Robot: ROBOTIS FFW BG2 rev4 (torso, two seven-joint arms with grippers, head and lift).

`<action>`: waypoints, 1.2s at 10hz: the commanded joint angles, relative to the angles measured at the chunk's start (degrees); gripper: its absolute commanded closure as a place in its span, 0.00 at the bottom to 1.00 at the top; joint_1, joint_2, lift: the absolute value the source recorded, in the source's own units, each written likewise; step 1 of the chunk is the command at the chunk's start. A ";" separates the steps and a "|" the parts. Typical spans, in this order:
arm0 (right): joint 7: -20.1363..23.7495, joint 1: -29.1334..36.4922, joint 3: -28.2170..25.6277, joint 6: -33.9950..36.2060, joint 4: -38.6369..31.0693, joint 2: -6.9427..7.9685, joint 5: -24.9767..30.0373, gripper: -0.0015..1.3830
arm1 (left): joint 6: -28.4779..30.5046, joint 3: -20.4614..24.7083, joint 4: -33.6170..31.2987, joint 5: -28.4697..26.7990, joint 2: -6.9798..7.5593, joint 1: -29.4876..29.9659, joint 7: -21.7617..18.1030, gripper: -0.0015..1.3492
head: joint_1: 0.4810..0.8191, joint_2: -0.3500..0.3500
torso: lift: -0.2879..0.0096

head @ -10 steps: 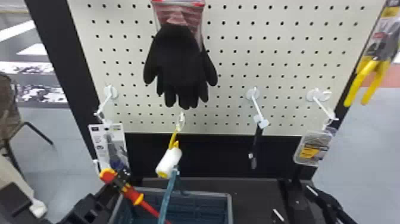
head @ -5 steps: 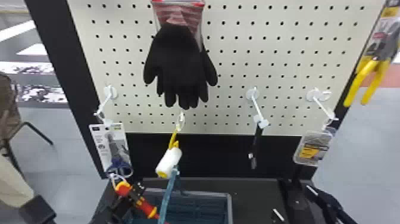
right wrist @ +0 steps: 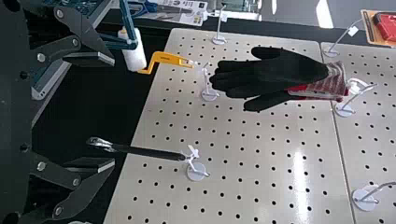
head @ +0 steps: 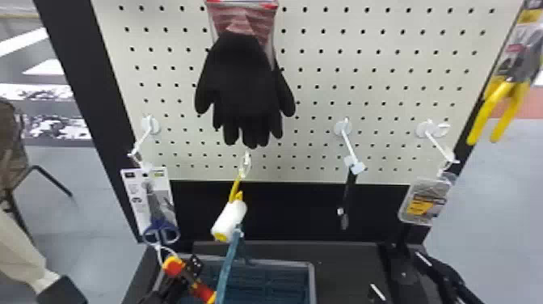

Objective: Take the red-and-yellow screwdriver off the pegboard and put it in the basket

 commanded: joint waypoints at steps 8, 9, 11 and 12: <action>0.09 -0.03 0.00 0.00 0.17 -0.09 -0.26 0.36 | 0.58 -2.93 0.77 -3.89 0.80 0.20 -0.18 0.36 | 0.20 0.50 | 0.63; 0.09 0.09 0.00 0.00 0.31 -0.09 -0.26 0.36 | 0.66 -3.54 0.77 -3.62 1.67 -0.17 -0.26 0.06 | 0.20 0.50 | 0.63; 0.00 0.09 0.00 0.00 0.31 -0.09 -0.35 0.36 | 0.14 -3.28 0.77 -3.89 1.15 0.08 -0.26 0.13 | 0.20 0.50 | 0.63; 0.00 -0.03 0.00 0.00 0.45 -0.09 -0.35 0.36 | 0.31 -3.02 0.77 -3.97 0.88 0.20 -0.26 0.17 | 0.20 0.50 | 0.63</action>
